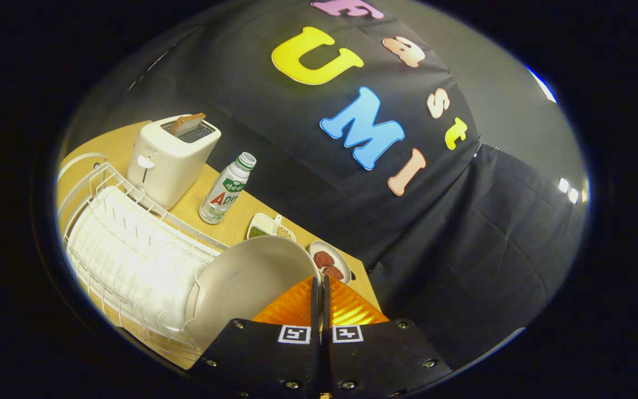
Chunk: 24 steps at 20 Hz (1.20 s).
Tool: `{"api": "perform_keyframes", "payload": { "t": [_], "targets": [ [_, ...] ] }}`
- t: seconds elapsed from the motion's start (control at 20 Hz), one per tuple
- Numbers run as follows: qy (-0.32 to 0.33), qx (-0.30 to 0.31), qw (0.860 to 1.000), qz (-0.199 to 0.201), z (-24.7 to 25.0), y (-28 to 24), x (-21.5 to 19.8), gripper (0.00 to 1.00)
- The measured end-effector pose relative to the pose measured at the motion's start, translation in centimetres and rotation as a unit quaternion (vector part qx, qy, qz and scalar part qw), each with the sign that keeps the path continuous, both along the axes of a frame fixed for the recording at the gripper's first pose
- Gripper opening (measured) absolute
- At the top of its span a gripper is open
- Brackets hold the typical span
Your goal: Take the plate from the dish rack, then take the spoon from the basket and place it into the plate.
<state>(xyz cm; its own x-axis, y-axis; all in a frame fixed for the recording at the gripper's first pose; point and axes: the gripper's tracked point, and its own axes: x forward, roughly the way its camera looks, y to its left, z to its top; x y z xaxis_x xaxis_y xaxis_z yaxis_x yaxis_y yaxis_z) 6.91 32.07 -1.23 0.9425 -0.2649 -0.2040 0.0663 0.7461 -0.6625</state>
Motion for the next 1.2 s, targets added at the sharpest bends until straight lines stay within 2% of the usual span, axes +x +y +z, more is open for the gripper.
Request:
{"api": "perform_keyframes", "payload": {
  "t": [0.2, 0.35, 0.5, 0.85, 1.2],
  "targets": [
    [-0.004, -0.040, 0.999, 0.014, 1.1, 1.1, -0.1, 0.00],
    [-0.036, -0.081, 0.996, 0.001, 3.7, 0.8, -1.0, 0.00],
    [-0.053, -0.086, 0.995, 0.006, 5.2, 0.7, -1.8, 0.00],
    [-0.063, -0.049, 0.997, 0.016, 7.2, -0.5, -7.3, 0.00],
    [-0.026, -0.005, 0.999, 0.027, 4.1, -2.7, -14.1, 0.00]
  ]
}}
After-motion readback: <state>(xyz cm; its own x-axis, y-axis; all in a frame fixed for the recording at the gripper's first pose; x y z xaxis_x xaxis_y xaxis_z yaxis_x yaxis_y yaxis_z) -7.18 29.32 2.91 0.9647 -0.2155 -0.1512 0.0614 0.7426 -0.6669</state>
